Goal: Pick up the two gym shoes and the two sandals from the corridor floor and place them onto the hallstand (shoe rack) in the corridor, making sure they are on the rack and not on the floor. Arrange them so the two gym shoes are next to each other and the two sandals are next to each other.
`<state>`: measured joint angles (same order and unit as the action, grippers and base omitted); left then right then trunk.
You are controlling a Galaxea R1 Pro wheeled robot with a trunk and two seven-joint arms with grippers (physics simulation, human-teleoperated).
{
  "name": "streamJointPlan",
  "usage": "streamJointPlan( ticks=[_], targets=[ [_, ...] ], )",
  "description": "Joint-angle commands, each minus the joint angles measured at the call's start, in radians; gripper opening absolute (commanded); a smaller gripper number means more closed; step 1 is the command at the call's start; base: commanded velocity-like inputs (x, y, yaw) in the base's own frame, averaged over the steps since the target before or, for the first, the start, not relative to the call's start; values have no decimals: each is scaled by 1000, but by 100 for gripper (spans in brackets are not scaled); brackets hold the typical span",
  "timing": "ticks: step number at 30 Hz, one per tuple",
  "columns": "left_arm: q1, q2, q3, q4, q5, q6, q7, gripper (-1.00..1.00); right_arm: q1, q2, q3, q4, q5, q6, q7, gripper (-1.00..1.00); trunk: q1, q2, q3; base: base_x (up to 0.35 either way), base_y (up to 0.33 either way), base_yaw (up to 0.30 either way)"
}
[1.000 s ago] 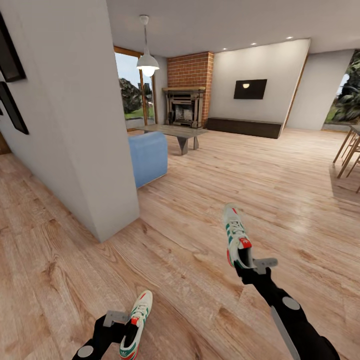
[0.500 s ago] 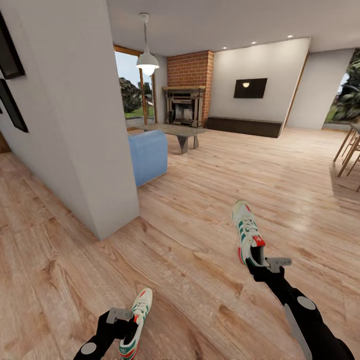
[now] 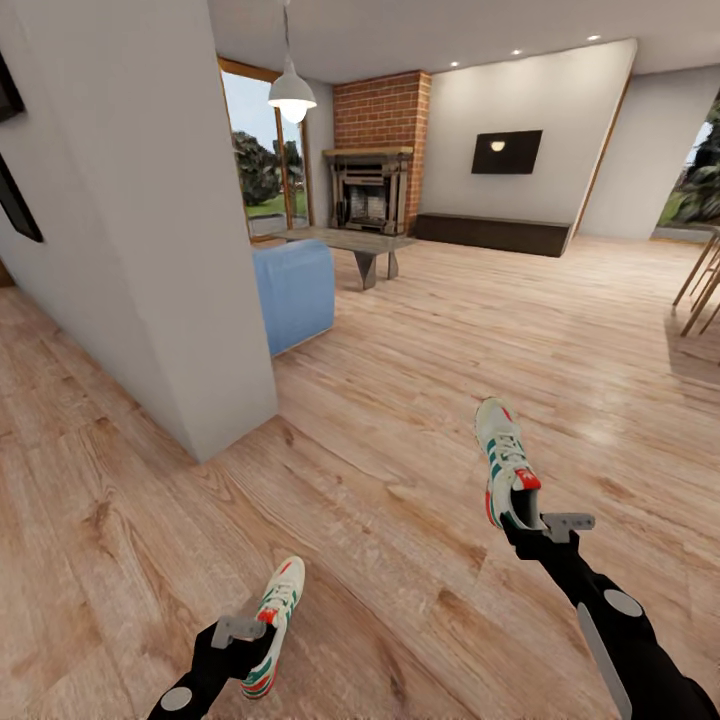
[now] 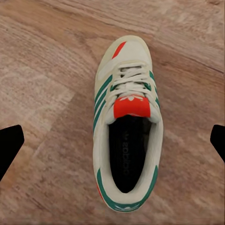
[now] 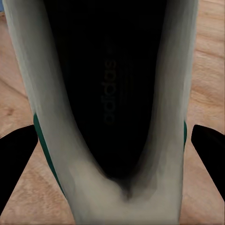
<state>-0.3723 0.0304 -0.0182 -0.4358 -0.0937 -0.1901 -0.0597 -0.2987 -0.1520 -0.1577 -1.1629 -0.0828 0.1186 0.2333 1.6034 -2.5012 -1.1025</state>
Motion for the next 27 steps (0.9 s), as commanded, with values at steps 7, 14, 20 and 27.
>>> streamJointPlan(
  ticks=[7, 14, 20, 27],
  targets=[
    [0, -1, -4, 0, -10, -3, 1, 100, 0, 0, -2, -3, -9, 7, 6, -100, 3, -2, -39, 0, 0, 0],
    [0, -1, -5, -1, -10, -3, 1, 100, 0, 0, -2, -3, -9, 8, 6, -100, 6, -4, -77, 0, 0, -80],
    [-2, -1, -5, -9, -11, -4, 2, 100, 0, 0, -1, -9, -9, 9, 6, -100, 8, -5, -104, 0, 0, -184],
    [-29, -1, -3, -18, -7, -5, 4, 100, 0, 0, -2, -23, -9, 9, 6, -100, 11, -6, -126, 0, 0, -54]
  ],
)
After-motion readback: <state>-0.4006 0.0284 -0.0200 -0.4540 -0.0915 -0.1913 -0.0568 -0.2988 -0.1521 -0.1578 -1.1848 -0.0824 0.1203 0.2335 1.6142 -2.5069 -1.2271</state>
